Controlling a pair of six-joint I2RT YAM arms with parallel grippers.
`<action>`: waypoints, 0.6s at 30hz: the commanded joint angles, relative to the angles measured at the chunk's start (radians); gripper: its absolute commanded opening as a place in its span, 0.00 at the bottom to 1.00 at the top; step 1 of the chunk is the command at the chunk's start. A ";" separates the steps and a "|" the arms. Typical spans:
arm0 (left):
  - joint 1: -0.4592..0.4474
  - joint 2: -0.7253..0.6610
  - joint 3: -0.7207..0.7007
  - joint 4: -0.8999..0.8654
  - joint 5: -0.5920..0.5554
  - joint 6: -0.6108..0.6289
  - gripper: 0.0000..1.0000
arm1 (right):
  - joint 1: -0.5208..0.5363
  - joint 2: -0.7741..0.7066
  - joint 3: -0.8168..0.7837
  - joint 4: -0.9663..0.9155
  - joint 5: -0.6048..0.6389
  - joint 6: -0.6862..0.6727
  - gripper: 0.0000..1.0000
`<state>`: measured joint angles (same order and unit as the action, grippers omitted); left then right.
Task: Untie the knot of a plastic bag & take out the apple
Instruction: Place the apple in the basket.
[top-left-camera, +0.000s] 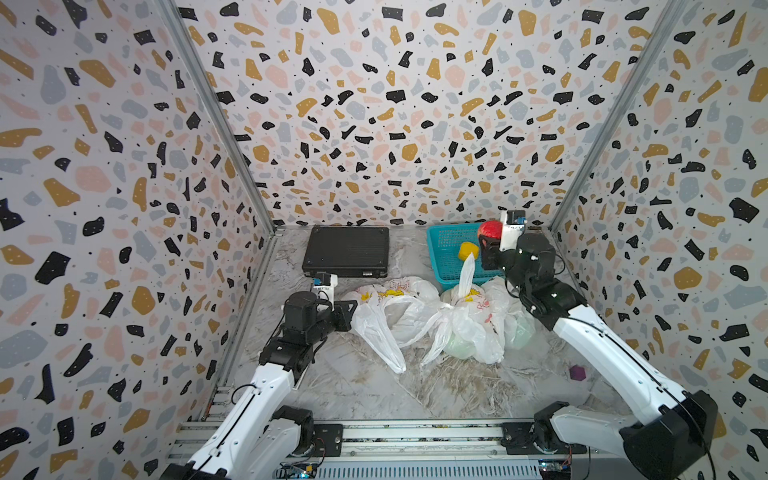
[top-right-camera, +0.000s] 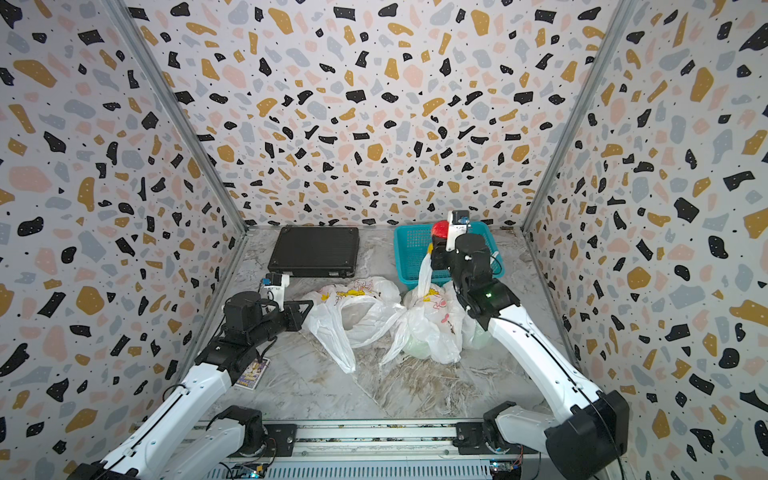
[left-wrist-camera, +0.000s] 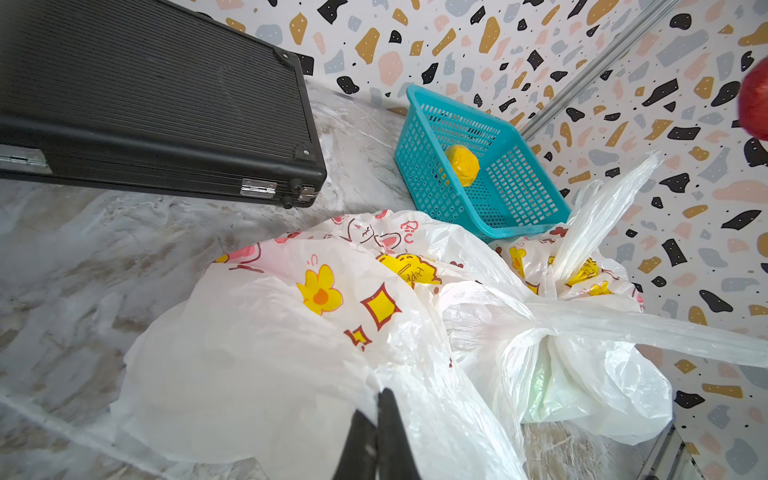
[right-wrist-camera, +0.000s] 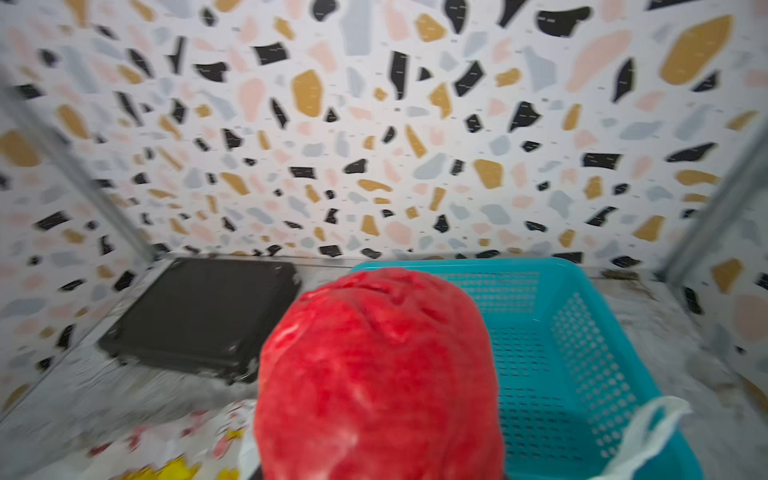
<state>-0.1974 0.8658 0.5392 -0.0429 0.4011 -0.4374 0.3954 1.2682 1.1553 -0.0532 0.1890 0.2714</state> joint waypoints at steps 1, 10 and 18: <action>0.005 -0.007 0.011 0.028 0.010 0.012 0.00 | -0.090 0.141 0.111 -0.110 -0.073 0.065 0.02; 0.004 -0.008 0.024 0.066 0.058 -0.035 0.00 | -0.224 0.639 0.433 -0.249 -0.247 0.052 0.25; 0.005 -0.020 0.180 -0.100 0.046 -0.040 0.00 | -0.234 0.620 0.471 -0.349 -0.251 -0.001 0.94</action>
<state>-0.1974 0.8639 0.6563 -0.1135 0.4393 -0.4732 0.1570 2.0235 1.6093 -0.3614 -0.0517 0.2955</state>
